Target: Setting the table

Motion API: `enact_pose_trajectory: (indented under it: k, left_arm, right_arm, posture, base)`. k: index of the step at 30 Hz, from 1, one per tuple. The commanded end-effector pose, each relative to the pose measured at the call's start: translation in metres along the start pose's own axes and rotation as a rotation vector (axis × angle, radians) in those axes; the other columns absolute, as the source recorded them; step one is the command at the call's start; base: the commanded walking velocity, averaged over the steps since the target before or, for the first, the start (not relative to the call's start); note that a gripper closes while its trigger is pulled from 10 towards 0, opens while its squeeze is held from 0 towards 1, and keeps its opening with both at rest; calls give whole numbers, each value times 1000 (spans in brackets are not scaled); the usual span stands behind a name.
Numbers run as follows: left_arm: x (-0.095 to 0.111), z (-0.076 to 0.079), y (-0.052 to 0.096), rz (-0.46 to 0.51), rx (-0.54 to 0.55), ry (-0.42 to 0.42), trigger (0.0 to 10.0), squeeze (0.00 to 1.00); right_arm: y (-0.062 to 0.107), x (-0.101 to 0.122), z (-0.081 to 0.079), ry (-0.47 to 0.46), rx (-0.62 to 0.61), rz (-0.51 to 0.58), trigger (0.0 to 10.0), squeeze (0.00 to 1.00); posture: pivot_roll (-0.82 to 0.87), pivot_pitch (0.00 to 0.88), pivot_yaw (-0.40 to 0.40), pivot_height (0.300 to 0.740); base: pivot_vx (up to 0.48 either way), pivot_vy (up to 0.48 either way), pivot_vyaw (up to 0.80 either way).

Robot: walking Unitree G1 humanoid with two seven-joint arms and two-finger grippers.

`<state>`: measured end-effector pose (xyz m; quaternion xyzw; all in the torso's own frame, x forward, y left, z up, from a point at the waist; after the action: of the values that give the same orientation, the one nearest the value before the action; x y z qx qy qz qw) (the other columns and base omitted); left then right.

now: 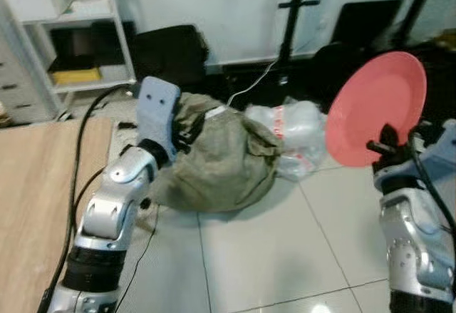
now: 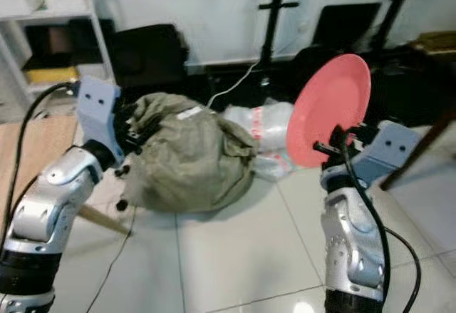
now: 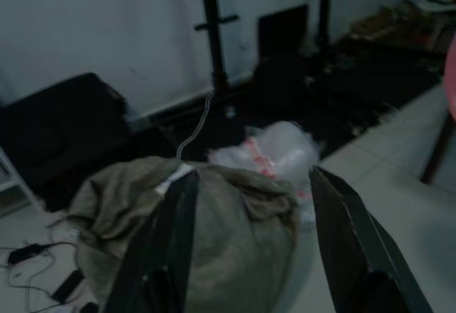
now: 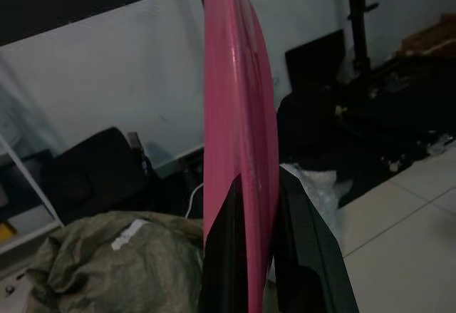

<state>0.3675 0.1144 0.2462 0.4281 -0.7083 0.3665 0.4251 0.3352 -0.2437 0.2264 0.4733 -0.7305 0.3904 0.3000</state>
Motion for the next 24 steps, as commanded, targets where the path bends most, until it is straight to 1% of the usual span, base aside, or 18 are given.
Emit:
enact_pose_trajectory:
  k: [1, 24]
  left_arm:
    - [-4, 2, 0, -12, -9, 13, 10000, 0]
    - [-7, 3, -1, -15, -11, 30, 10000, 0]
  right_arm:
    - [2, -3, 3, -5, -13, -7, 10000, 0]
    - [3, -2, 3, -2, -14, -2, 10000, 0]
  posture:
    - [-89, 45, 113, 740]
    - [-95, 43, 118, 740]
  base:
    - [0, 0, -800]
    - [0, 0, -800]
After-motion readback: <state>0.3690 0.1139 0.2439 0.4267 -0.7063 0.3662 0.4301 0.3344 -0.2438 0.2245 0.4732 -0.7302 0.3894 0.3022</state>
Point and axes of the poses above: a point about 5 cm out from each wrist's last joint towards the gripper, its own y axis pointing back from the gripper into the wrist, its own x axis along the axis of the wrist's last joint, z = x × y, the point moved 4 cm from there along -y, pointing out of the wrist towards the gripper, and after that the axes turned 15 degrees about -y, right-handed, at the moved point
